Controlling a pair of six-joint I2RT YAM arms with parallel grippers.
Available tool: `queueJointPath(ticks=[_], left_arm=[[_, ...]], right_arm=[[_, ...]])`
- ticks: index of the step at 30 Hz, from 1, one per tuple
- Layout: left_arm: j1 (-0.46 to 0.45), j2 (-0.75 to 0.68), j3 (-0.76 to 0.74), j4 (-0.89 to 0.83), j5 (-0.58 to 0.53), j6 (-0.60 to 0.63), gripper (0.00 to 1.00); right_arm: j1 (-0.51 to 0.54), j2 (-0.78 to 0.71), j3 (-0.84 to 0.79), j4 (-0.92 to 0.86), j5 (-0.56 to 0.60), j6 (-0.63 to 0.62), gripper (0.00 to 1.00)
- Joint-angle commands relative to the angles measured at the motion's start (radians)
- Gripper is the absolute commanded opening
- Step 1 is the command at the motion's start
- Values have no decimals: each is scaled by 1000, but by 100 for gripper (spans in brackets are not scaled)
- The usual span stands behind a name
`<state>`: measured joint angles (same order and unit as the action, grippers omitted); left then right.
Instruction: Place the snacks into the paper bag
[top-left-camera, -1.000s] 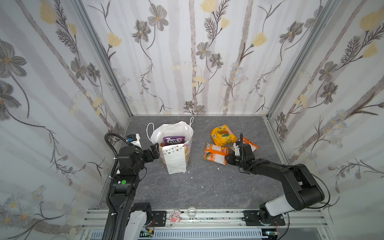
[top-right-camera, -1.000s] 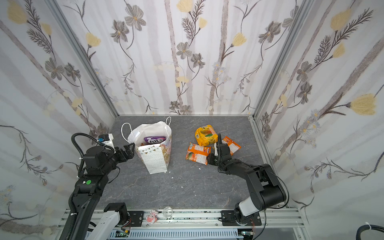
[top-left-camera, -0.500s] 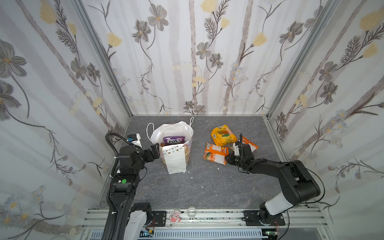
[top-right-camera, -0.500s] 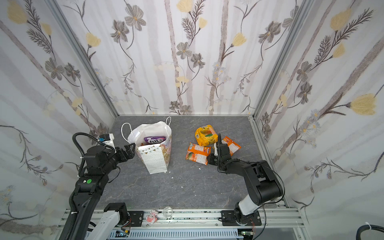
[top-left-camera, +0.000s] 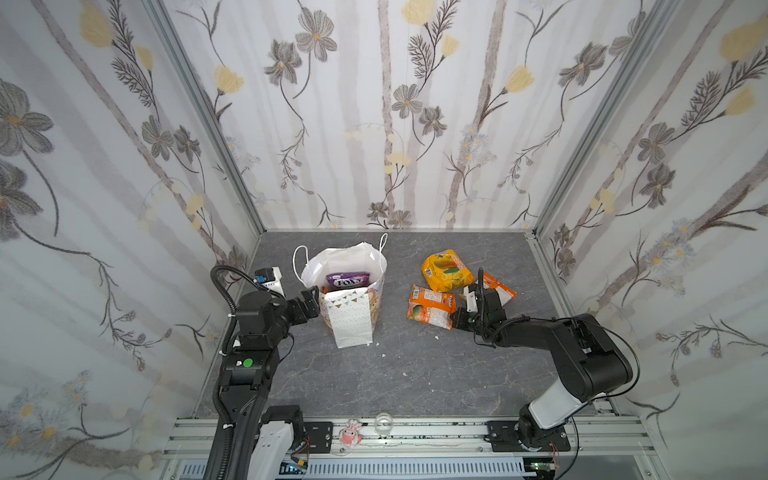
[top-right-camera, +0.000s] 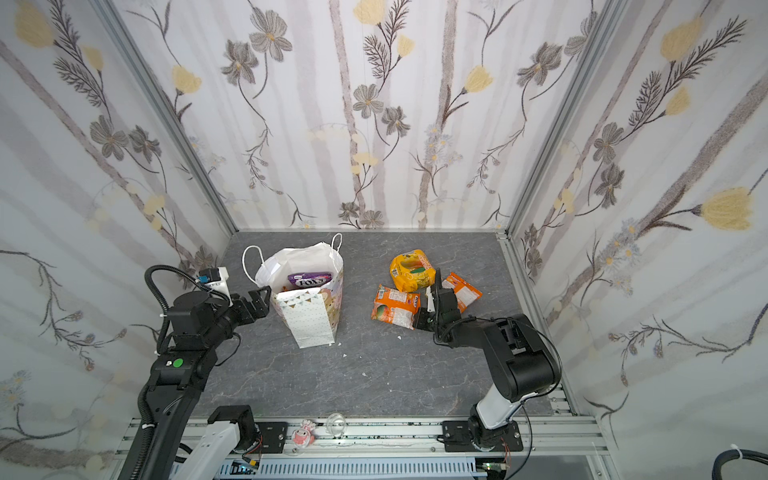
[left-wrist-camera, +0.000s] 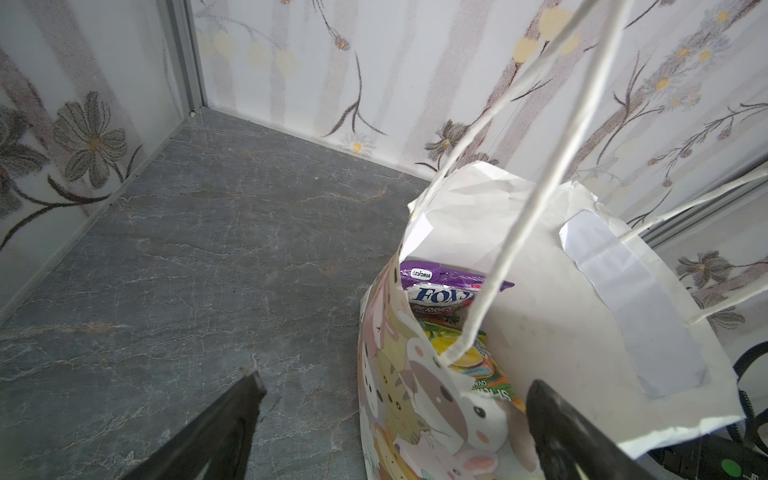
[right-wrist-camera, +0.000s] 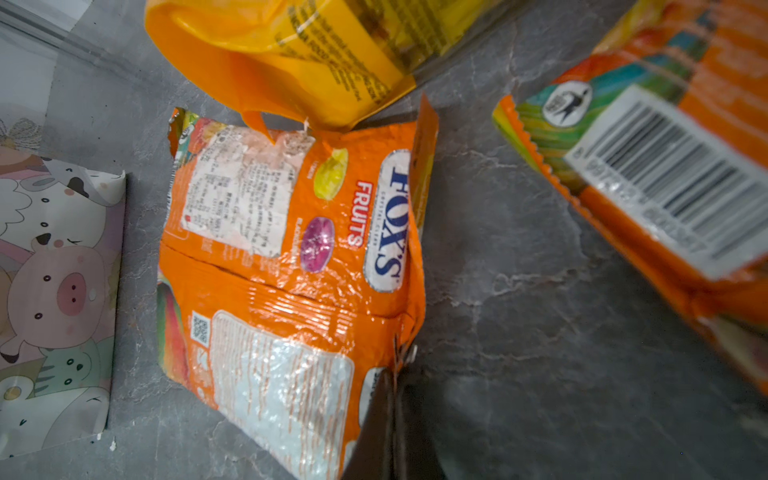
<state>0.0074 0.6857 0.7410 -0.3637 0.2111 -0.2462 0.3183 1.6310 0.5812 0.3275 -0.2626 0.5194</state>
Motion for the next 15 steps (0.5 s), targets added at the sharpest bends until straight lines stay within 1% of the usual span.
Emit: queueJointPath(ticks=[1,6,11,15], left_arm=[[0,-3,3,20,2,1,100],[1,-5,4,20,2,1,100],[0,-5,2,20,5,1,100],[0,-7,3,20,4,1,100]], right_arm=[[0,-29,-13,-11,6,4,0],[1,-125,-21,-34,6,3,0],[4,-176,9,-66,-53,-5,0],[8,-232,26,-96,-60,-12,0]])
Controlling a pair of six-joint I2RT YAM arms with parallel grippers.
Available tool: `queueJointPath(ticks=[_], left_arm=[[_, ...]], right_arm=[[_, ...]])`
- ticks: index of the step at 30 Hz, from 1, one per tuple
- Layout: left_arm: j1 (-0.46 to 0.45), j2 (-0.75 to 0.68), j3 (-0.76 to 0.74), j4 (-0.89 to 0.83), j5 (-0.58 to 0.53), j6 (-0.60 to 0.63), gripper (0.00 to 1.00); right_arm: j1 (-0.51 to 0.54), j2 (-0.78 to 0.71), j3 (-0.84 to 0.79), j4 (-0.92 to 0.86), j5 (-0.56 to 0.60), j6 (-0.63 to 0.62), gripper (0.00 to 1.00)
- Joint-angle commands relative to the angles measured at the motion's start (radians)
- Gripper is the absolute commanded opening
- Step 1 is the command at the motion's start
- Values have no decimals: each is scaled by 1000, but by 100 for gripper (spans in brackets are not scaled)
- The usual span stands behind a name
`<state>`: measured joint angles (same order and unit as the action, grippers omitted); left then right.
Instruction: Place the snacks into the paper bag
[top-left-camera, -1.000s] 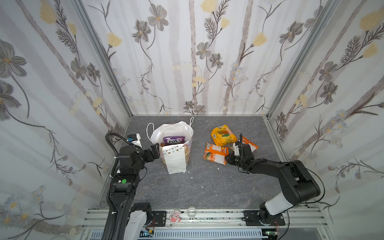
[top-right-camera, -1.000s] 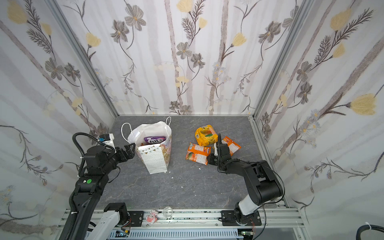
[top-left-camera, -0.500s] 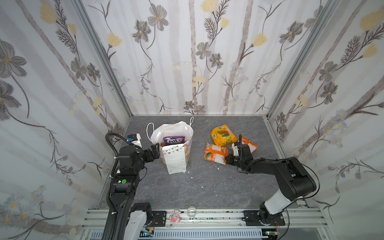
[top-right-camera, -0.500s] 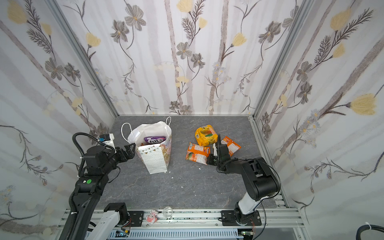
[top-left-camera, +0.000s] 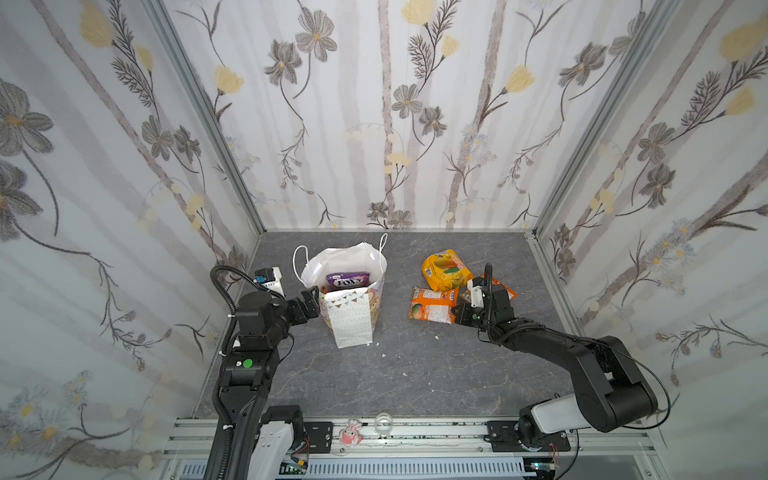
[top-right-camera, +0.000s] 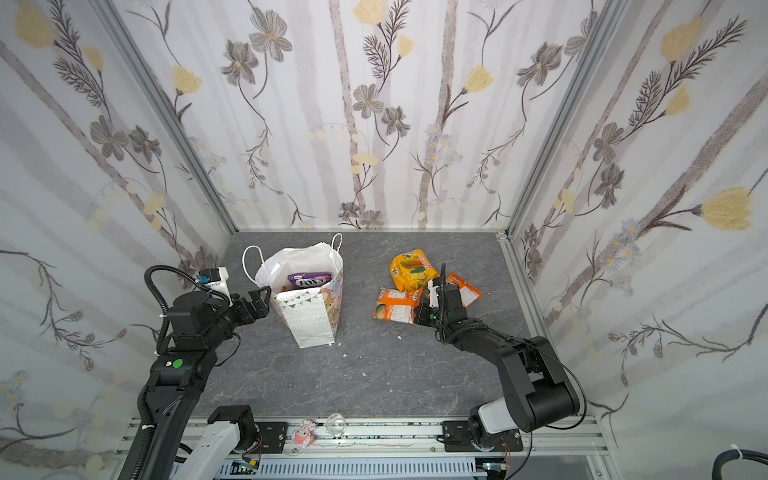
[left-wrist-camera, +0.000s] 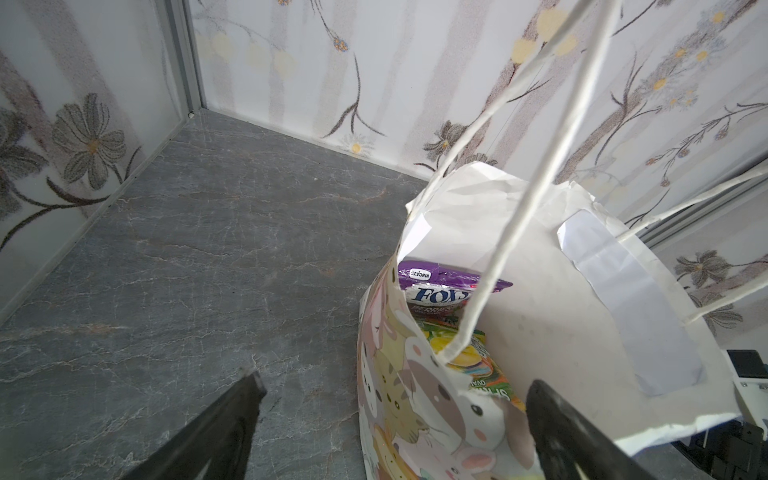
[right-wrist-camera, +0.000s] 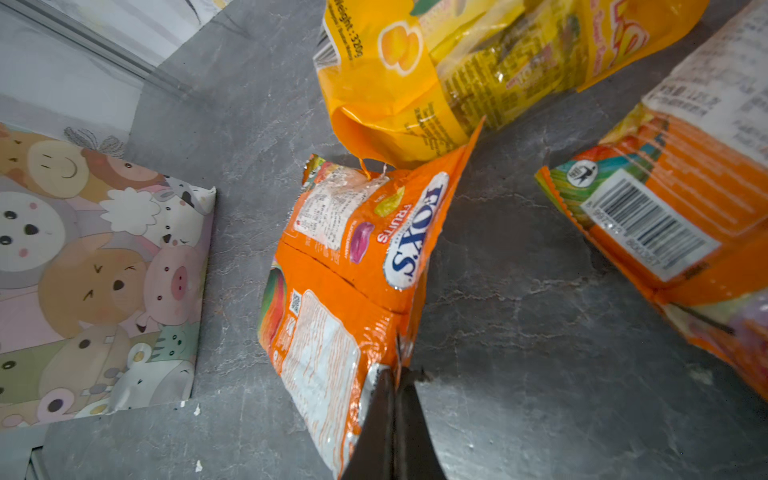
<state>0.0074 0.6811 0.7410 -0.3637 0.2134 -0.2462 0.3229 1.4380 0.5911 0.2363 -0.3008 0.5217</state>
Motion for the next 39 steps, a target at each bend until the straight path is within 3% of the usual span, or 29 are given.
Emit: queueJointPath(ticks=[1,11,17,26,30,38,39], left_arm=[[0,-3,3,20,0,0,100],[1,-6,2,22,1,-1,100],[0,-8,3,21,2,-1,100],[0,-13,1,22,1,-2,100],[-1,-11,0,23,3,-2,100],[-1,-8,3,24,1,-3,100],[1,-6,2,24,-1,-5,100]], right_arm=[[5,-54,18,-10,-22,-15,0],[23,-229,37,-40,-70,-13,0],[134,-286,145,-154,-26,-39,0],[184,-385,241,-159,-27,-17,0],[231,-403,290,-185,36,-54,0],[312,-368,432,-245,43,-110,0],[333,-363,452,-265,91,-116,0]])
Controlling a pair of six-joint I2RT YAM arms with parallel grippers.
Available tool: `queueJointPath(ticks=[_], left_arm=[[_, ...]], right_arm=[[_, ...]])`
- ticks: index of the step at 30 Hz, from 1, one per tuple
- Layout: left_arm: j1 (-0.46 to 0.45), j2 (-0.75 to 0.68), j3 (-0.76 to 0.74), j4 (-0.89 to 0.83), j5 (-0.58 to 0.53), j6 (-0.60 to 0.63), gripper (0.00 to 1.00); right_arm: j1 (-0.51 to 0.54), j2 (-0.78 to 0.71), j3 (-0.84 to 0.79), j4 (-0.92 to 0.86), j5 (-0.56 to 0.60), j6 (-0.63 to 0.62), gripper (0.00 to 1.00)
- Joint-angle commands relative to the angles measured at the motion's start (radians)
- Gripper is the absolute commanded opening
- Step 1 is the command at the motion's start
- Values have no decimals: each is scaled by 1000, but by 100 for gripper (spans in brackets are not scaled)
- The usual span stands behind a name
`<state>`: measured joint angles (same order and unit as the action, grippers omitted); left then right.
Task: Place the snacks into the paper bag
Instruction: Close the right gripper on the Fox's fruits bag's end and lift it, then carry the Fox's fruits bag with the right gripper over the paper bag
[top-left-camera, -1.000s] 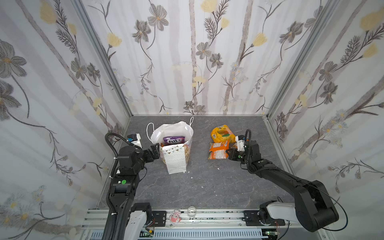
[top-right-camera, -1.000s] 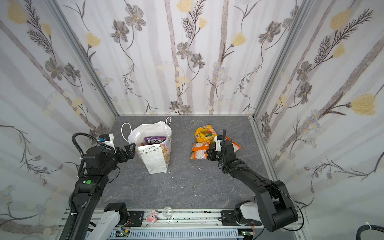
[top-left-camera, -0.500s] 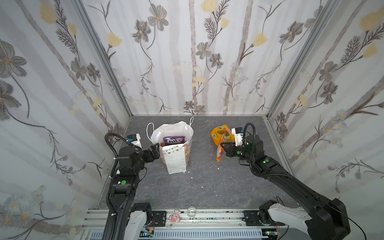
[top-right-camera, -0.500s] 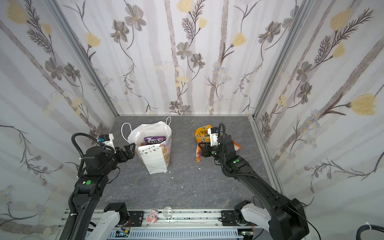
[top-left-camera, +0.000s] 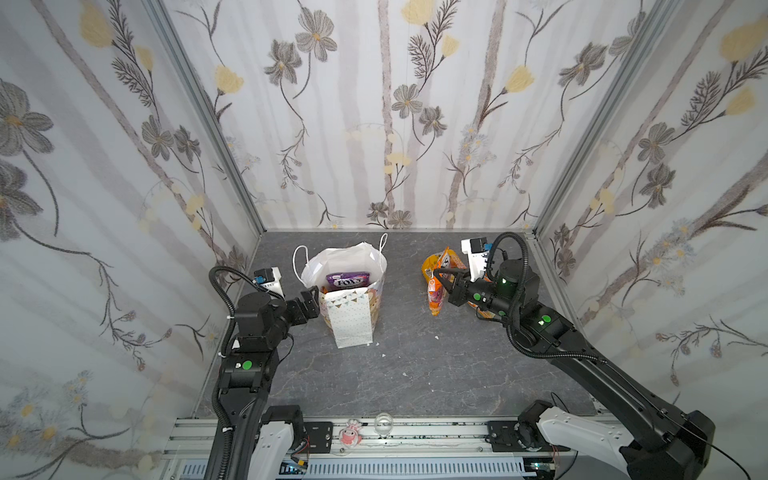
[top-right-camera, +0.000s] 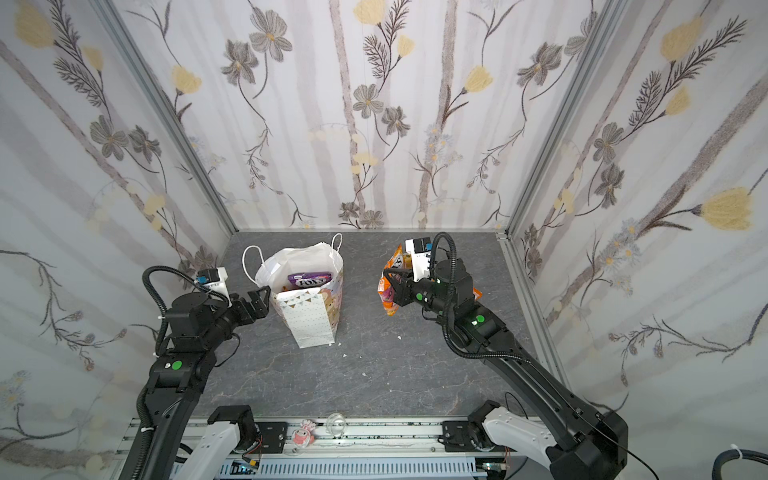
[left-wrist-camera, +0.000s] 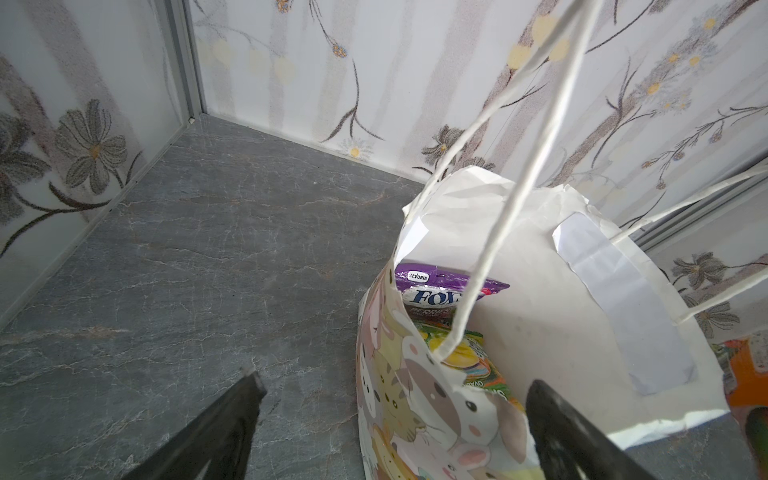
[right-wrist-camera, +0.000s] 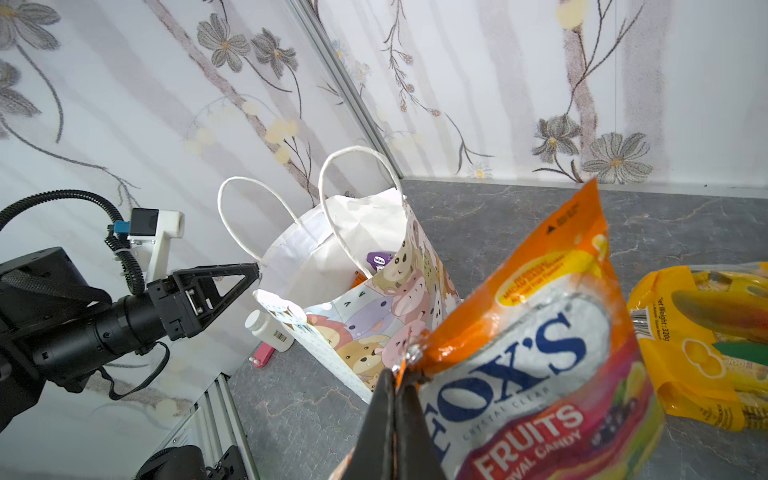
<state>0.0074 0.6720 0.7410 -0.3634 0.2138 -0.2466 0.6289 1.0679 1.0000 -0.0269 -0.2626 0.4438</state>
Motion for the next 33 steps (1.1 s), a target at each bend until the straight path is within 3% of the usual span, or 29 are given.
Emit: queueJointPath(ticks=[1,10,24,33], left_arm=[[2,5,3,23,1,-5,100],[0,-6,1,27,7,-3,100],[1,-14,1,28,16,-2,100],[0,-14,-1,28,15,-2,100]], right_arm=[[53,10,66,-18,89,-55,0],[184,55,181,-38,232,-161,0],[305,218,490,-90,244,-276,0],[327,383,726,-139,162,-309,0]])
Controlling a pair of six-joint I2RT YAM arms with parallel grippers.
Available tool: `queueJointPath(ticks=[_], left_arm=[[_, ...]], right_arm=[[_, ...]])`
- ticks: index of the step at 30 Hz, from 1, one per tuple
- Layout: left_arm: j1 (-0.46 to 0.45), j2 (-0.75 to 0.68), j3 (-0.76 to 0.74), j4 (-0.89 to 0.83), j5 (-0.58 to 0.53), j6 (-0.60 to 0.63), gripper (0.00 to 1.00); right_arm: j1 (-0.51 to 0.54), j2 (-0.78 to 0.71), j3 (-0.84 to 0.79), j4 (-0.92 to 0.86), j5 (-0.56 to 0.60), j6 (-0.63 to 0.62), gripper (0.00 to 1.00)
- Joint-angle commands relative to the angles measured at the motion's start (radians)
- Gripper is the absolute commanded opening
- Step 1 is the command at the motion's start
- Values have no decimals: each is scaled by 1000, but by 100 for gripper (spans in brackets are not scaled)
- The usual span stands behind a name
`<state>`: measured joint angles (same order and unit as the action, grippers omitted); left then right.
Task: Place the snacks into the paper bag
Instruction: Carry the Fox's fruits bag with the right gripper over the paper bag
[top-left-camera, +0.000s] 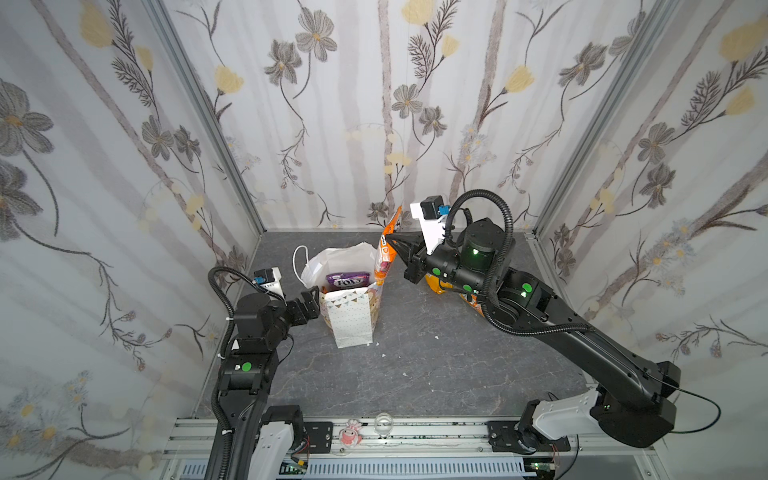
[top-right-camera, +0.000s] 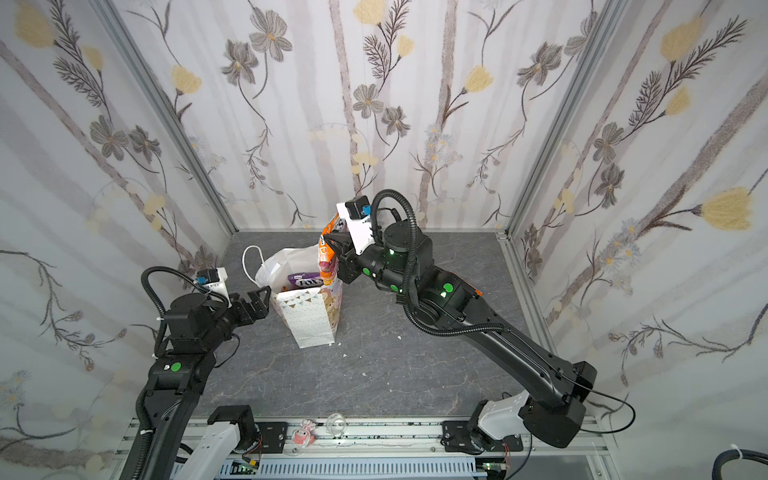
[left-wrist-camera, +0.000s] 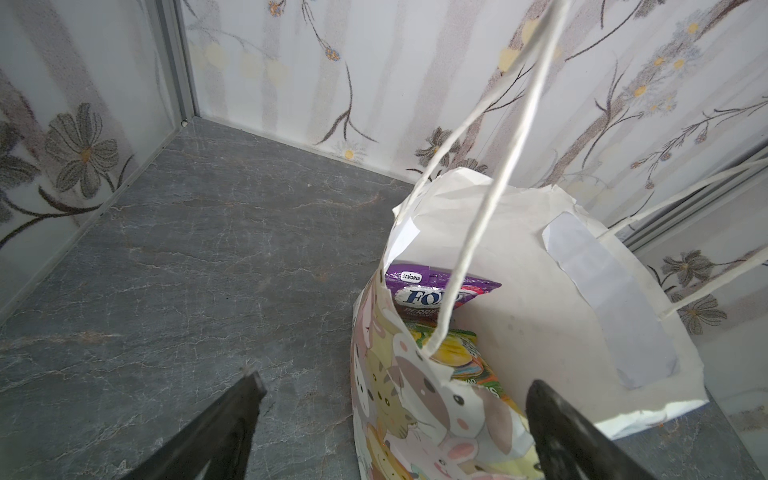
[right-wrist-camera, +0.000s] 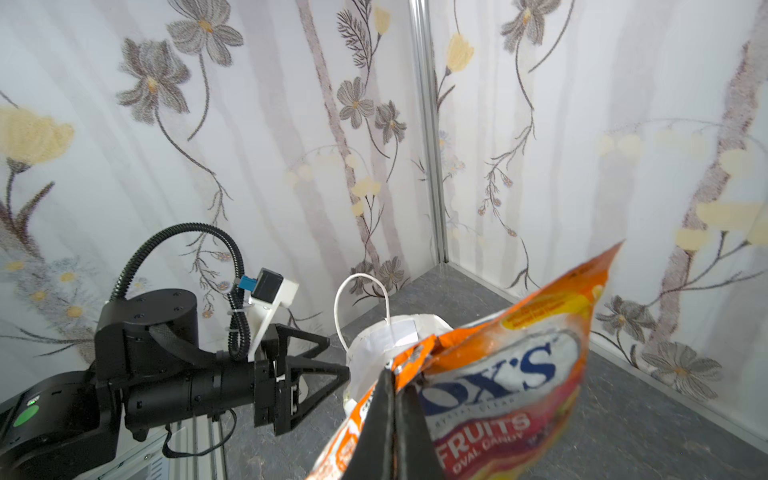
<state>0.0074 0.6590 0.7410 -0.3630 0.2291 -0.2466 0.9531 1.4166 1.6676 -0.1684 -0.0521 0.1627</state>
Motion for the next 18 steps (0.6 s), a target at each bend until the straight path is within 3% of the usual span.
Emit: queueJointPath(ticks=[1,9,18], left_arm=[[0,-1,-1,28,0,-2,100],[0,1,1,25,1,-1,100],[0,-1,0,27,6,-1,100]], right_arm=[[4,67,101,-24,-60,-28,0],[19,313,401,-200,-125,-49,0],[15,414,473,-184,-105,-90,0]])
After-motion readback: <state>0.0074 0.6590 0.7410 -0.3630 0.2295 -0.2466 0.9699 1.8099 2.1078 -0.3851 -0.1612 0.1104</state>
